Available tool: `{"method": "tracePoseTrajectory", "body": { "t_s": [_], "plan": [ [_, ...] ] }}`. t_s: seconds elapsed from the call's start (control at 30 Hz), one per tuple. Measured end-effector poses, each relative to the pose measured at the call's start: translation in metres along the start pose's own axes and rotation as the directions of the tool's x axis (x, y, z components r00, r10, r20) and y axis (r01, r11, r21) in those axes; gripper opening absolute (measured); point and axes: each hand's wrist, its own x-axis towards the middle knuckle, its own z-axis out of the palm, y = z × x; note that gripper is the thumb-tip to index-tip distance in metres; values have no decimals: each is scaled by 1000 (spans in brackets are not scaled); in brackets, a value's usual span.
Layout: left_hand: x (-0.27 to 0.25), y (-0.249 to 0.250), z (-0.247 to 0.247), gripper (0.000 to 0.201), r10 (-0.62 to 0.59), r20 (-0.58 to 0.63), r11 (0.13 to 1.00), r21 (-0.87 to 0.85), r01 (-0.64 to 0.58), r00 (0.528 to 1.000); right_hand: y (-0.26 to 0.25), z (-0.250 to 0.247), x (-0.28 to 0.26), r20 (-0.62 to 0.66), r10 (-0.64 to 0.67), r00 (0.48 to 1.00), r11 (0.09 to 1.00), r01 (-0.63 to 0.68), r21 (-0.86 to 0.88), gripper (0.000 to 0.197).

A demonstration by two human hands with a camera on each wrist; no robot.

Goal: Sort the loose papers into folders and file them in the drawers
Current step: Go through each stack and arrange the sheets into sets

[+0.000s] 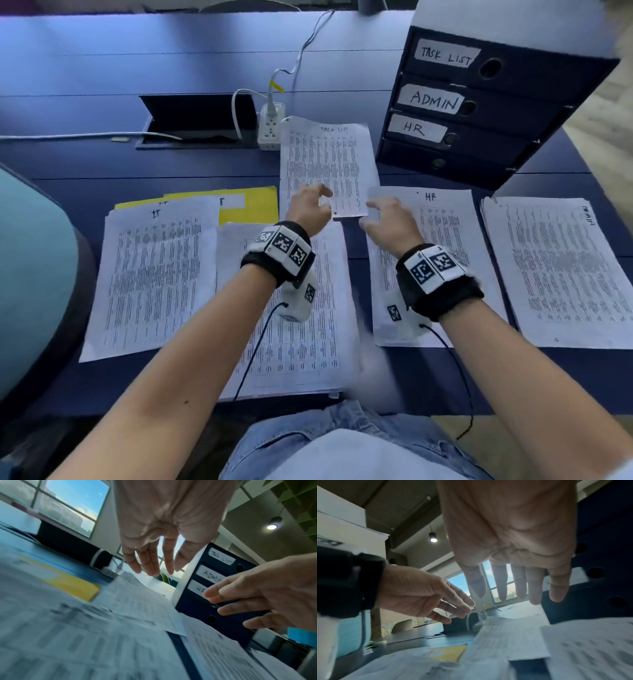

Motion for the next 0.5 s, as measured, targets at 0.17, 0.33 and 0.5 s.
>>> {"method": "tracePoseTrajectory", "body": {
  "t_s": [0.17,0.33,0.5],
  "plan": [
    [2,-52,-54,31,-55,-51,994,92,59,997,-60,28,-2,86,-113,990,993,115,-28,46],
    [-3,-95,-68,31,-85,54,974,215,71,995,-78,77,-13,206,-98,974,988,120,-96,51],
    [-11,-122,-56,29,-112,214,885,465,-1,970,-77,120,-24,282,-32,959,976,91,-196,62]
  ]
}}
